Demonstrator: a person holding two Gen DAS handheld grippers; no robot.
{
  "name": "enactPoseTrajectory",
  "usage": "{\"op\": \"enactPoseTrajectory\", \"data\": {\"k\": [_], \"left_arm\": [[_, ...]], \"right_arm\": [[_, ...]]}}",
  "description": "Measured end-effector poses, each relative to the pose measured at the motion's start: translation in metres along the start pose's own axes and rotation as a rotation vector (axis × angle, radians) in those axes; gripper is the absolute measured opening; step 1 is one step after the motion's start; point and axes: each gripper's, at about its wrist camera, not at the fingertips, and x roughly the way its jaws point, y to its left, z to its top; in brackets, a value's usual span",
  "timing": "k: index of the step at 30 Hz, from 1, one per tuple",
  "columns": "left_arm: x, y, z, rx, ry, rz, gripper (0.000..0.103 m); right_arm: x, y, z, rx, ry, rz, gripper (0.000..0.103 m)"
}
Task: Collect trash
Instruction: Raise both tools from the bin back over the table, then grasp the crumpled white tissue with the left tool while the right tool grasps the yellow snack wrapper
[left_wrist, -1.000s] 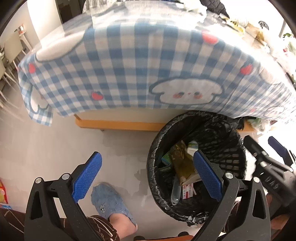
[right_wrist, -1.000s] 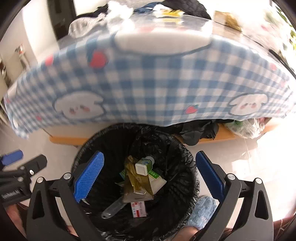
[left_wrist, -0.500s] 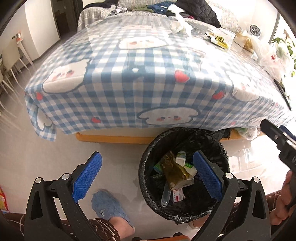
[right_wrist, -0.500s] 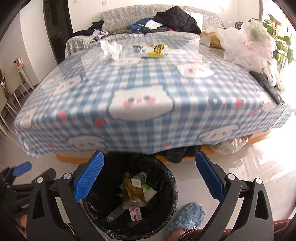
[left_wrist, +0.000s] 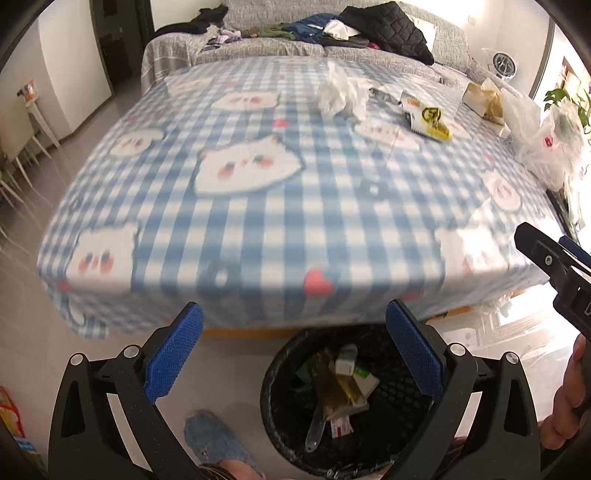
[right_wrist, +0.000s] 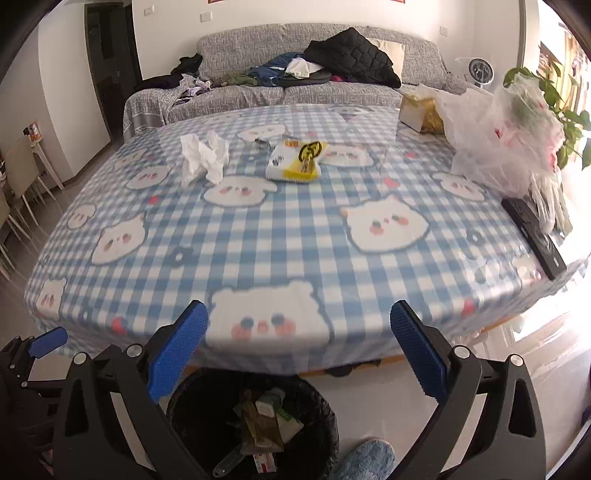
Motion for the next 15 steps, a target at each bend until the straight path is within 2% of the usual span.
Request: {"op": "enactPoseTrajectory", "data": {"k": [8,15], "left_arm": [[0.004,-0.006,0.06,0.0,-0.038,0.027,0.097],[0.02,-0.013,0.105,-0.005,-0.043,0.016,0.097]], "right_arm": [[0.023,-0.006,0.055,0.007,0.0,0.013,0.095],[0.048,-0.013,0.095,-0.01,0.003,0.013,0.095]]}}
